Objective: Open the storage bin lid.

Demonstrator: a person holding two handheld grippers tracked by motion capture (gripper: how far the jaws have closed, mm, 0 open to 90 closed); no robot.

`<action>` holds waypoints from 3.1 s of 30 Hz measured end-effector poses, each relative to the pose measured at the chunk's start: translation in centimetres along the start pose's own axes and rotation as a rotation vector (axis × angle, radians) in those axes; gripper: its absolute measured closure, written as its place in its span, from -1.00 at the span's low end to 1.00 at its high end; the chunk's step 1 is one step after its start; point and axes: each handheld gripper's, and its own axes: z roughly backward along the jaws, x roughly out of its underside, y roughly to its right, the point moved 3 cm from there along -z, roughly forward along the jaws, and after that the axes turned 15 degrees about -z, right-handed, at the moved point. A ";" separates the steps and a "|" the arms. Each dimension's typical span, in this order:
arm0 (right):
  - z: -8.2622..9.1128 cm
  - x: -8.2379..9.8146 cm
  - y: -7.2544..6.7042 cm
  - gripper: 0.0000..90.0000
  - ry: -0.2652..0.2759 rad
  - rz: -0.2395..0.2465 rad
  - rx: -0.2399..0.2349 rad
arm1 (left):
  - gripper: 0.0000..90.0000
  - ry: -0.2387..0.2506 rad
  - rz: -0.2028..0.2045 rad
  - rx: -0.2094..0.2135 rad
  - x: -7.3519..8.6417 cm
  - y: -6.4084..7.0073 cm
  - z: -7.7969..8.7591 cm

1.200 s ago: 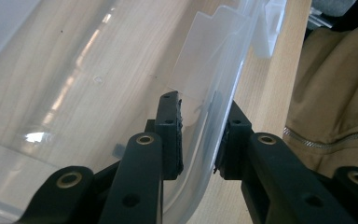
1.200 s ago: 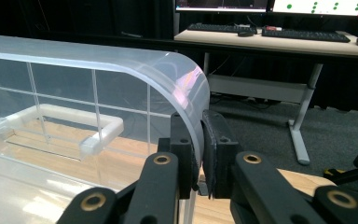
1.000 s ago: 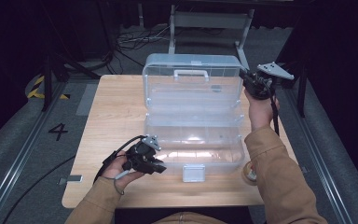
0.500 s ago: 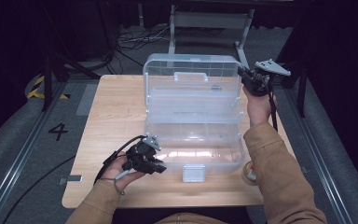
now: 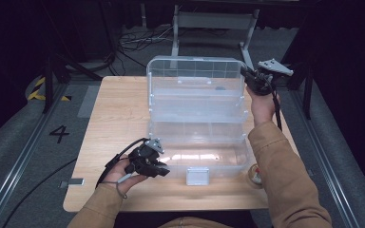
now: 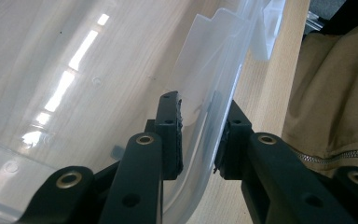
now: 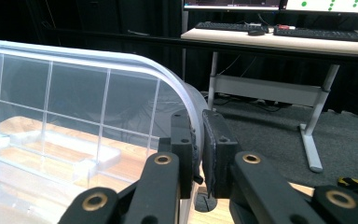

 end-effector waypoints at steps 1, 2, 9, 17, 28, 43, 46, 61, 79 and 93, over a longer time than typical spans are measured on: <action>-0.1 0.0 0.1 0.88 0.002 0.001 -0.001 | 0.66 0.002 -0.001 -0.002 0.0 0.0 0.0; -0.2 0.1 0.1 0.88 0.003 0.000 -0.001 | 0.66 0.006 0.001 -0.004 0.0 0.0 0.0; -1.1 0.4 0.5 0.88 0.004 -0.005 -0.002 | 0.66 0.006 -0.009 -0.006 0.0 0.0 0.0; -2.0 0.6 1.0 0.89 -0.020 -0.023 -0.009 | 0.66 0.004 -0.013 -0.007 0.0 0.0 0.0; -3.7 0.9 1.7 0.89 -0.070 -0.053 -0.008 | 0.66 0.006 -0.014 -0.007 0.0 0.0 0.0; -5.5 1.4 2.6 0.88 -0.136 -0.080 -0.012 | 0.66 0.005 -0.011 -0.010 0.0 0.1 0.0; -5.8 1.6 2.7 0.87 -0.150 -0.084 -0.008 | 0.66 0.005 -0.011 -0.010 0.0 0.1 0.0; -7.3 2.6 3.7 0.87 -0.198 -0.133 -0.018 | 0.65 0.011 -0.010 -0.014 0.0 0.1 0.0; -8.4 3.8 4.3 0.86 -0.238 -0.180 -0.005 | 0.65 0.017 -0.014 -0.017 0.0 0.1 0.0; -9.5 5.2 4.9 0.72 -0.302 -0.184 -0.005 | 0.65 0.015 -0.021 -0.021 0.1 0.1 0.0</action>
